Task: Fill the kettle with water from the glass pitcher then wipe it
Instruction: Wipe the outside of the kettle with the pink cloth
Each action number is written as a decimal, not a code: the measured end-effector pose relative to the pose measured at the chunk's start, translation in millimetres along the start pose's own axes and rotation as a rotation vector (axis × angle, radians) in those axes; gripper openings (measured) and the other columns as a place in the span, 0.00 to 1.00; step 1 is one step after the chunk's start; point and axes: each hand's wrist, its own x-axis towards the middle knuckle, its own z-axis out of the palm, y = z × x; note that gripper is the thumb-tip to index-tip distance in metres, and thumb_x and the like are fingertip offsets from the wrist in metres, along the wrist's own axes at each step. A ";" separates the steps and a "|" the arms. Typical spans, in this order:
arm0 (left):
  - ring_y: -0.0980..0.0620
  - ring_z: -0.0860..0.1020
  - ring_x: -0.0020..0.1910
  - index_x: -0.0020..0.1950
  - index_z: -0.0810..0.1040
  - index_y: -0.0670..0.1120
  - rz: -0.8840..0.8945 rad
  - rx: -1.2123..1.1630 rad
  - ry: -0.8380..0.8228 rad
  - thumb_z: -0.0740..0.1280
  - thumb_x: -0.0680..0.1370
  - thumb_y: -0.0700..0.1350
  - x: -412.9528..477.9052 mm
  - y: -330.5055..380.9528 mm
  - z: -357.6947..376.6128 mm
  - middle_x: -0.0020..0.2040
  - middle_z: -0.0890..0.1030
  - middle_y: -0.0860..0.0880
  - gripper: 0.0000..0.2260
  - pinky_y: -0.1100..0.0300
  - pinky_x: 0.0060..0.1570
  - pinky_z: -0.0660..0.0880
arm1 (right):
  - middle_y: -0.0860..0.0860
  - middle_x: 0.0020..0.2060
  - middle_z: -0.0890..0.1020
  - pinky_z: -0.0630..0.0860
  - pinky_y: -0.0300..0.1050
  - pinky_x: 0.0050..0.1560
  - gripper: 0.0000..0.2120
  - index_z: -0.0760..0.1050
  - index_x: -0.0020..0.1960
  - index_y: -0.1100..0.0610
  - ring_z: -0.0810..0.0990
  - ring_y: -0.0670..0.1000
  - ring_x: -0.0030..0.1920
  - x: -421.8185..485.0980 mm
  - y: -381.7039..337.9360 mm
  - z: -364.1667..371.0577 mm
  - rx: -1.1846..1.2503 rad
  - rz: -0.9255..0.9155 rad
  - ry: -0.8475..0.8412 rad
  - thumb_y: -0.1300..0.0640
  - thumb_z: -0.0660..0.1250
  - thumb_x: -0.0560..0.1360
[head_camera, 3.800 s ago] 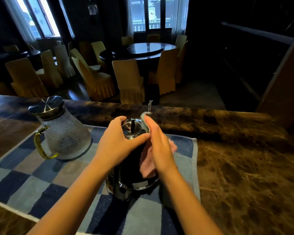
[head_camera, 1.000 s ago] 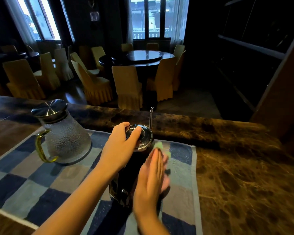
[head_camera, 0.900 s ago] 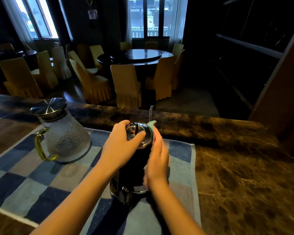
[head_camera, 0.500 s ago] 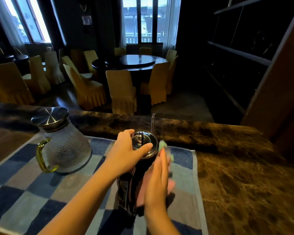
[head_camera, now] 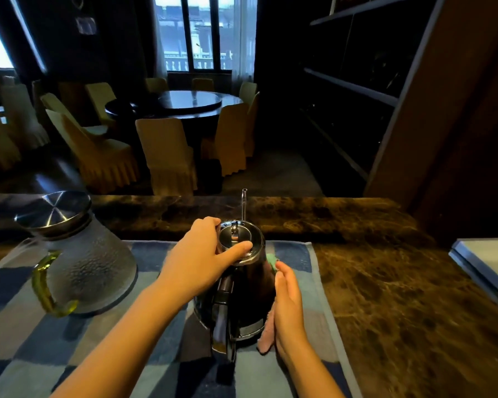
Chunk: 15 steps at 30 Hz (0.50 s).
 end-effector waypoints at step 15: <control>0.58 0.74 0.47 0.60 0.70 0.55 0.177 -0.183 -0.008 0.60 0.72 0.63 -1.2 -24.2 0.7 0.52 0.72 0.55 0.20 0.66 0.44 0.68 | 0.47 0.45 0.85 0.80 0.41 0.41 0.10 0.75 0.53 0.48 0.85 0.48 0.46 -43.2 -100.1 0.3 0.533 0.063 0.196 0.60 0.59 0.80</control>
